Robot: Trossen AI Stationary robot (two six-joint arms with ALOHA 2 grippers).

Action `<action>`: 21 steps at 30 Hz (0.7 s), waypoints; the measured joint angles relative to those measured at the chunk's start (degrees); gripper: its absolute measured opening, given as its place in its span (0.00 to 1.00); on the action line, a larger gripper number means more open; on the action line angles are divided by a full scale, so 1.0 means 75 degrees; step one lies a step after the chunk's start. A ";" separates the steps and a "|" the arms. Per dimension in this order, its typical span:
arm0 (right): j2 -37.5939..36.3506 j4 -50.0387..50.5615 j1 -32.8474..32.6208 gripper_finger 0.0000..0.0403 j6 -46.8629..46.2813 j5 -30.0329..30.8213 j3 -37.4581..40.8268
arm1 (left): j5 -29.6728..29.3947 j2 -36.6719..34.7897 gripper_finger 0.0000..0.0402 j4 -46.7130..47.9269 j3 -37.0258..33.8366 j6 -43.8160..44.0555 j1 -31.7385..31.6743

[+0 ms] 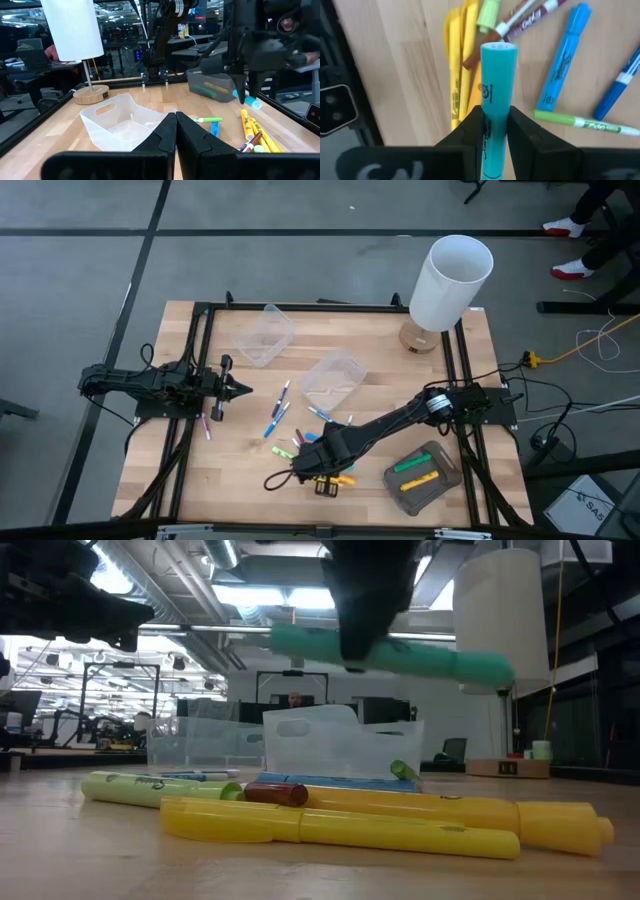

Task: Pick & Place Markers
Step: Put the light blue highlighter into the black bin

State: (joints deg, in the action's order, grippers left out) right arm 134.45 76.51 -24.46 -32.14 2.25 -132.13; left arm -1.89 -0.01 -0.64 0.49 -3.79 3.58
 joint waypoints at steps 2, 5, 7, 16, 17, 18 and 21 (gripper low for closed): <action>-0.0005 0.0027 0.0010 0.16 0.0074 0.0106 -0.0081 | 0.0000 0.0000 0.01 -0.0001 0.0000 0.0000 0.0001; -0.0009 0.0077 0.0061 0.16 0.0177 0.0165 -0.0103 | 0.0000 0.0000 0.01 0.0001 -0.0003 0.0001 -0.0001; -0.0009 0.0165 0.0113 0.16 0.0302 0.0168 -0.0103 | 0.0000 0.0000 0.01 0.0002 -0.0003 0.0000 -0.0001; -0.0026 0.0734 0.0387 0.16 0.0863 0.0443 -0.0001 | 0.0000 0.0000 0.01 0.0002 -0.0003 0.0000 0.0001; -0.0029 0.0766 0.0403 0.16 0.0945 0.0445 0.0078 | 0.0000 0.0000 0.01 0.0000 0.0000 0.0000 0.0001; -0.0029 0.0767 0.0425 0.16 0.0975 0.0450 0.0163 | 0.0000 0.0000 0.01 0.0001 -0.0001 0.0000 0.0000; -0.0047 0.0793 0.0467 0.16 0.0989 0.0448 0.0448 | -0.0002 0.0000 0.01 -0.0001 0.0000 0.0000 0.0001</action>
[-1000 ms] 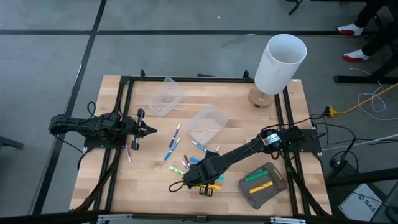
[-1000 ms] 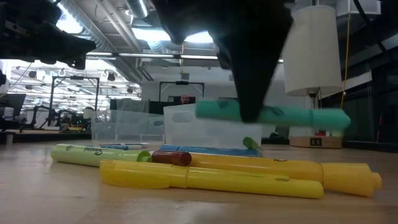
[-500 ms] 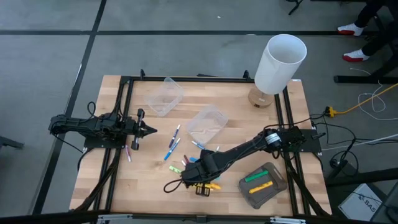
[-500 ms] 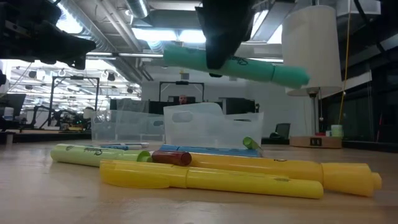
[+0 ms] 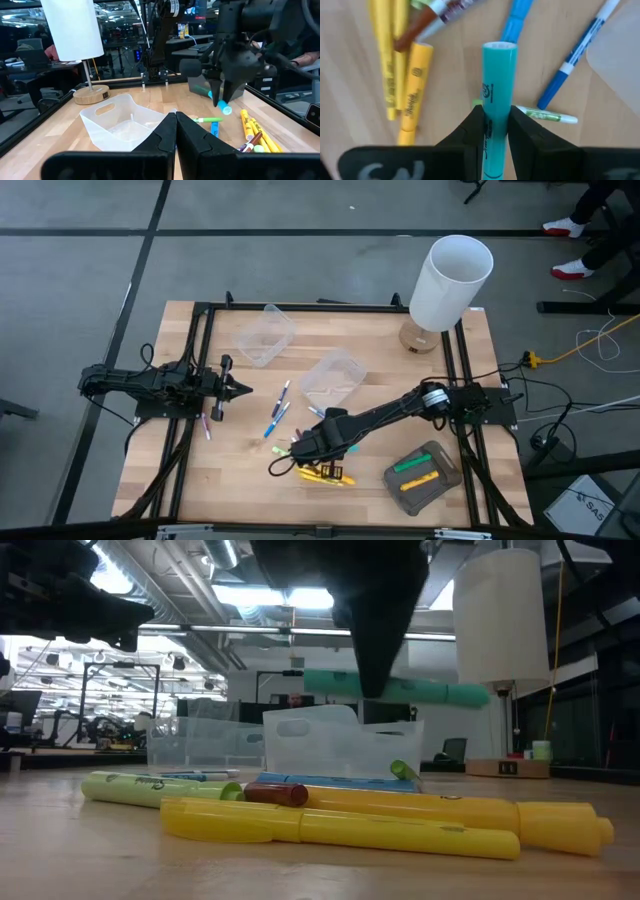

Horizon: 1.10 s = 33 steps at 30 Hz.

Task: Pick & Place Markers
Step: Put the light blue highlighter into the black bin

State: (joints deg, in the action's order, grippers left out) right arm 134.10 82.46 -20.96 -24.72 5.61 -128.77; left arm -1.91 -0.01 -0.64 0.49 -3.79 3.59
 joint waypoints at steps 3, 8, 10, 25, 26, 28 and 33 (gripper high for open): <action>-0.0087 -0.0102 0.0054 0.16 0.0070 -0.0013 0.0294 | 0.0002 0.0000 0.01 0.0000 -0.0002 0.0000 -0.0002; -0.0751 -0.0459 0.0239 0.16 0.0016 0.0121 0.1045 | 0.0003 0.0000 0.01 0.0001 -0.0001 0.0000 -0.0001; -0.1086 -0.0491 0.0313 0.16 -0.0078 0.0124 0.1412 | 0.0002 0.0000 0.01 0.0000 -0.0002 0.0000 0.0001; -0.3544 -0.0683 0.0424 0.16 -0.0039 0.0119 0.4421 | 0.0002 0.0000 0.01 0.0000 -0.0002 0.0000 0.0001; -0.3699 -0.0674 0.0424 0.16 -0.0039 0.0119 0.4567 | 0.0002 0.0000 0.01 0.0000 0.0000 0.0000 0.0000; -0.3977 -0.0757 0.0424 0.16 -0.0002 0.0106 0.4921 | 0.0002 0.0000 0.01 0.0000 0.0000 0.0000 0.0000; -0.4639 -0.1419 0.0410 0.16 0.0354 -0.0176 0.5804 | 0.0002 0.0000 0.01 0.0000 -0.0002 0.0000 -0.0002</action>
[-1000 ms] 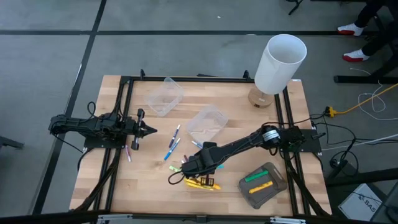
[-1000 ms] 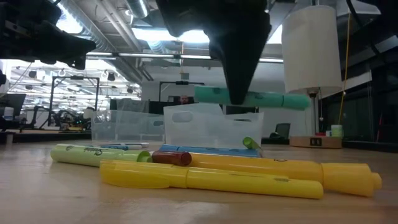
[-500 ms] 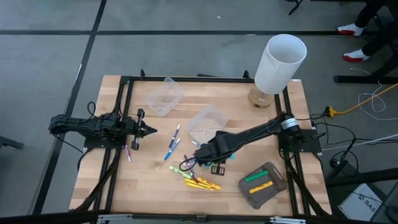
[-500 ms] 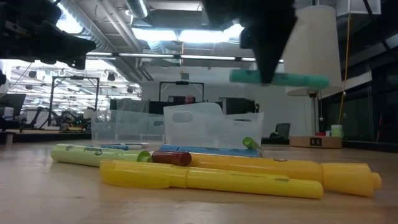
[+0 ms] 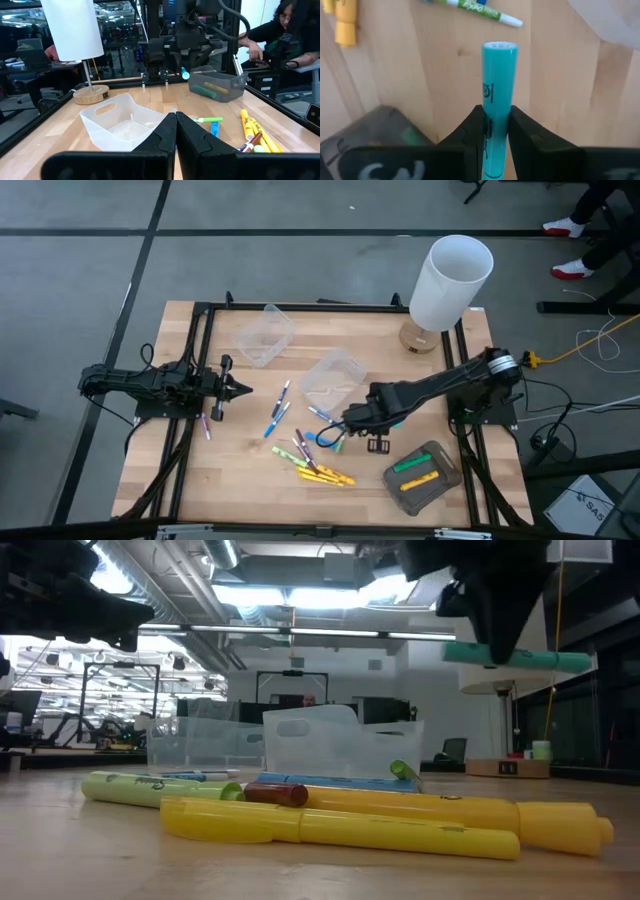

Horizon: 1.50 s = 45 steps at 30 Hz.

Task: Pick & Place Markers
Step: Put the light blue highlighter into the black bin

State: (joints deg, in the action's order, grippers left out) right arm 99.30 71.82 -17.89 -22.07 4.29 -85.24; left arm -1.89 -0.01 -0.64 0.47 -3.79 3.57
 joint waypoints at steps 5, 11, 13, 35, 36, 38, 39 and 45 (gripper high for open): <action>-0.0513 -0.0167 -0.0132 0.16 0.0243 -0.0058 0.0456 | 0.0000 0.0000 0.01 0.0000 0.0003 0.0000 0.0003; -0.1069 -0.0186 -0.0172 0.16 0.0993 -0.0087 0.0644 | 0.0000 0.0000 0.01 0.0000 0.0000 0.0000 0.0000; -0.1180 -0.0166 -0.0259 0.16 0.1138 -0.0113 0.0654 | 0.0000 0.0000 0.01 0.0000 0.0003 0.0000 0.0000; -0.1314 0.0477 -0.3331 0.16 -0.0037 -0.0397 0.0654 | 0.0000 0.0000 0.01 0.0000 0.0001 0.0000 0.0001; -0.1314 0.0501 -0.3442 0.16 -0.0106 -0.0404 0.0654 | 0.0000 0.0000 0.01 0.0000 0.0000 0.0001 0.0000; -0.1314 0.0563 -0.3627 0.16 -0.0272 -0.0425 0.0654 | 0.0000 0.0000 0.01 0.0000 0.0003 0.0000 0.0000; -0.1314 0.0570 -0.3692 0.16 -0.0363 -0.0492 0.0654 | 0.0000 0.0000 0.01 0.0000 0.0000 0.0000 0.0003; -0.1314 0.0567 -0.3955 0.16 -0.0624 -0.0601 0.0654 | 0.0000 0.0000 0.01 0.0000 0.0000 0.0000 0.0000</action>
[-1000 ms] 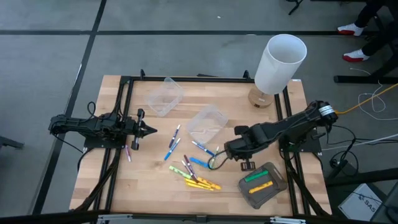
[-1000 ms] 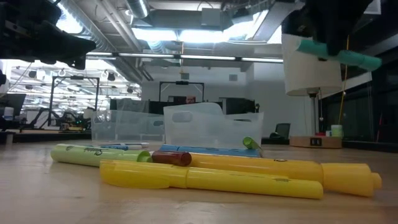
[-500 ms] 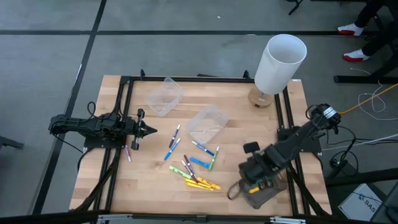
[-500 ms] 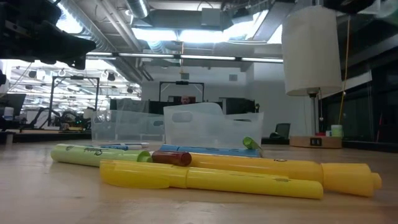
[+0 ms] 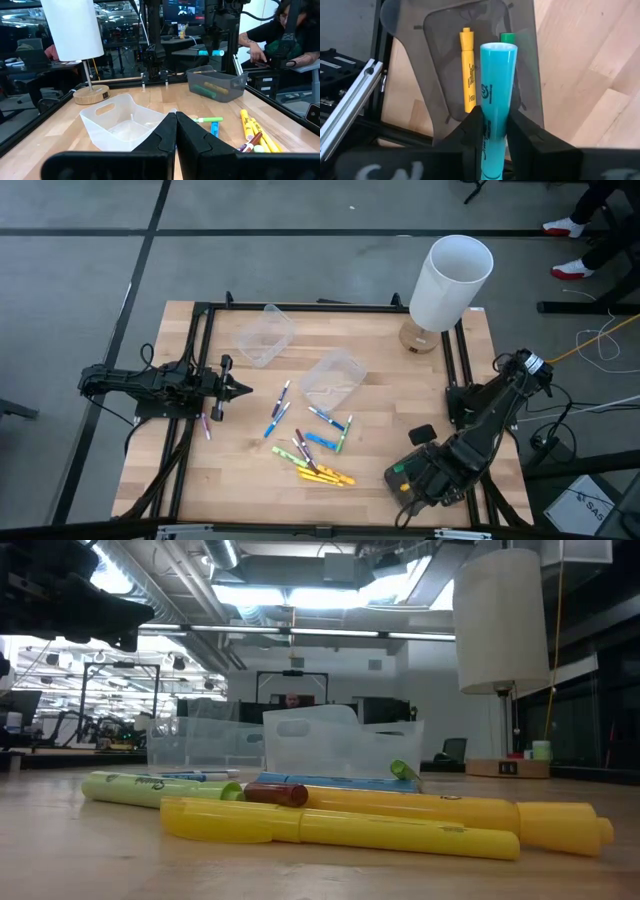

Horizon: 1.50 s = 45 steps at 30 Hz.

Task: Pick & Place Markers
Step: Put the light blue highlighter into the black bin

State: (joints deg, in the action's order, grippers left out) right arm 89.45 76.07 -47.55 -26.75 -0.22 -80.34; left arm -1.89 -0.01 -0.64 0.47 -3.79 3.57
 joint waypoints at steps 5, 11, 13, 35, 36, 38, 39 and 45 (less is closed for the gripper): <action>0.0122 -0.0017 -0.0012 0.16 0.0019 0.0013 0.0000 | 0.0000 0.0000 0.01 0.0000 0.0002 0.0000 0.0002; 0.0404 -0.0098 -0.0009 0.16 0.0058 0.0022 0.0000 | 0.0000 0.0000 0.01 0.0000 0.0003 0.0000 0.0003; 0.0510 -0.0224 -0.0009 0.16 0.0120 0.0021 0.0000 | 0.0000 0.0000 0.01 0.0000 0.0000 0.0000 0.0000; 0.0653 -0.1607 -0.0052 0.16 -0.0083 -0.0327 0.1691 | 0.0000 0.0000 0.01 0.0000 0.0001 0.0000 0.0003; 0.0653 -0.1686 -0.0052 0.16 -0.0019 -0.0327 0.1768 | 0.0000 0.0000 0.01 0.0000 0.0001 0.0000 0.0001; 0.0653 -0.1817 -0.0052 0.16 0.0020 -0.0328 0.1932 | 0.0000 0.0000 0.01 0.0000 0.0003 0.0000 0.0000; 0.0653 -0.1859 -0.0052 0.16 0.0013 -0.0334 0.2003 | 0.0000 0.0000 0.01 0.0000 0.0000 0.0000 0.0003; 0.0647 -0.2281 0.0036 0.16 0.0017 -0.0389 0.2264 | 0.0000 0.0000 0.01 0.0000 0.0001 0.0000 0.0003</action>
State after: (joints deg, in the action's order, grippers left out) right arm 94.30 58.97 -47.28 -26.62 -3.13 -63.35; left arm -1.89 -0.01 -0.64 0.47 -3.79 3.59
